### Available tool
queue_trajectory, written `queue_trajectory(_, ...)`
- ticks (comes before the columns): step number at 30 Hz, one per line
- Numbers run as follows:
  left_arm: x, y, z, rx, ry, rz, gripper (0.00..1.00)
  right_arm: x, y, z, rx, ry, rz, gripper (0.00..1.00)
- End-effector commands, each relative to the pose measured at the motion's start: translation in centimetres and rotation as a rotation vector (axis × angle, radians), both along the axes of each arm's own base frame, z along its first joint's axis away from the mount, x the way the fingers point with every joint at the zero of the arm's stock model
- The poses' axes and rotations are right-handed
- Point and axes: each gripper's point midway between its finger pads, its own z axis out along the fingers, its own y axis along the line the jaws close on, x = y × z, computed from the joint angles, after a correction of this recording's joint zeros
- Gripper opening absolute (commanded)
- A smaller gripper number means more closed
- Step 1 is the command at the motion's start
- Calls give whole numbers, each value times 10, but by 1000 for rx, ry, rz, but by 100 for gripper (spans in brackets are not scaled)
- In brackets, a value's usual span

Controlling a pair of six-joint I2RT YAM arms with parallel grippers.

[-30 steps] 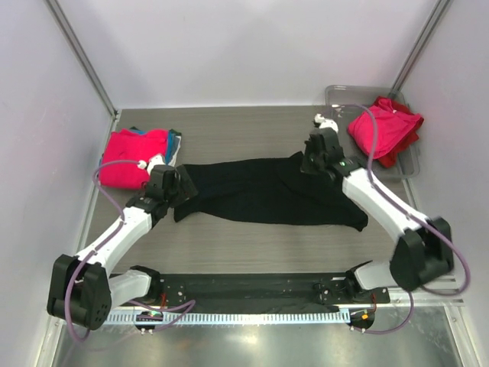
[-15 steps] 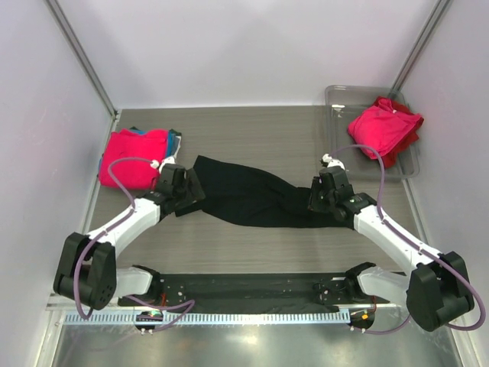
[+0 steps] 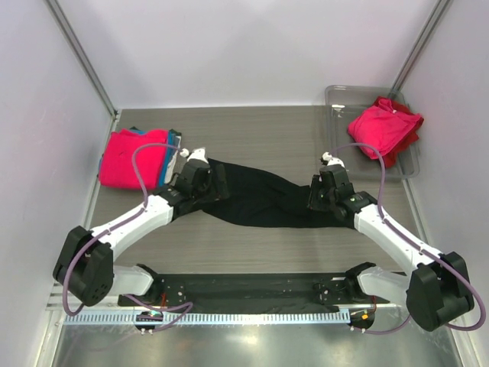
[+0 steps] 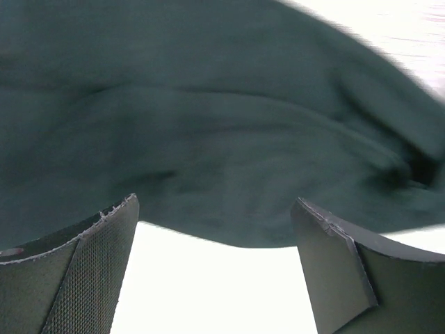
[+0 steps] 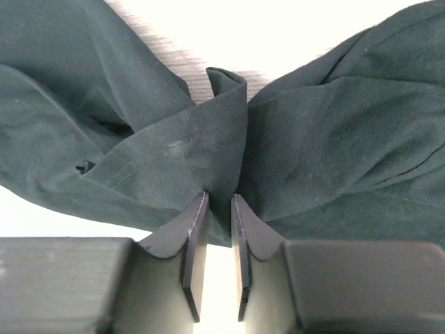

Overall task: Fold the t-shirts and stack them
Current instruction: Flatten the tshirt out

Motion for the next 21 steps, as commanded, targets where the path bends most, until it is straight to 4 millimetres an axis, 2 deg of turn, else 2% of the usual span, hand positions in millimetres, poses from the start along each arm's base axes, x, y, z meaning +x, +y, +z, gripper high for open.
queue_trajectory(1,12,-51,41,-101,-120,-160,90,11,1,24,21,-60,-22,24)
queue_trajectory(2,11,-61,43,-116,-127,-198,90,9,1,28,27,-75,-23,24)
queue_trajectory(3,7,-83,45,-146,-131,-273,90,9,0,29,25,-80,-25,24)
queue_trajectory(5,-4,-109,48,-210,-118,-383,90,7,-3,31,24,-92,-31,21)
queue_trajectory(6,-6,-125,58,-244,-144,-427,90,6,-4,32,22,-95,-32,19)
queue_trajectory(7,-9,-135,50,-248,-124,-453,90,4,-6,31,17,-91,-39,19)
queue_trajectory(9,-10,-155,60,-283,-143,-509,90,4,-6,34,18,-98,-40,13)
queue_trajectory(10,-14,-167,50,-279,-122,-537,90,3,-7,34,16,-99,-42,10)
queue_trajectory(12,-13,-184,56,-298,-129,-578,89,2,-9,34,10,-102,-44,2)
queue_trajectory(13,-16,-192,55,-302,-122,-601,88,2,-10,34,8,-101,-47,1)
queue_trajectory(14,-16,-199,45,-298,-100,-616,87,1,-10,33,6,-98,-46,1)
queue_trajectory(16,-13,-211,49,-303,-111,-631,86,1,-11,31,3,-96,-48,1)
queue_trajectory(19,-10,-226,33,-281,-78,-649,84,0,-10,29,0,-87,-45,2)
queue_trajectory(20,-10,-230,23,-272,-54,-655,79,0,-11,29,1,-89,-47,3)
queue_trajectory(21,-11,-234,22,-277,-45,-669,74,0,-11,29,-1,-90,-49,4)
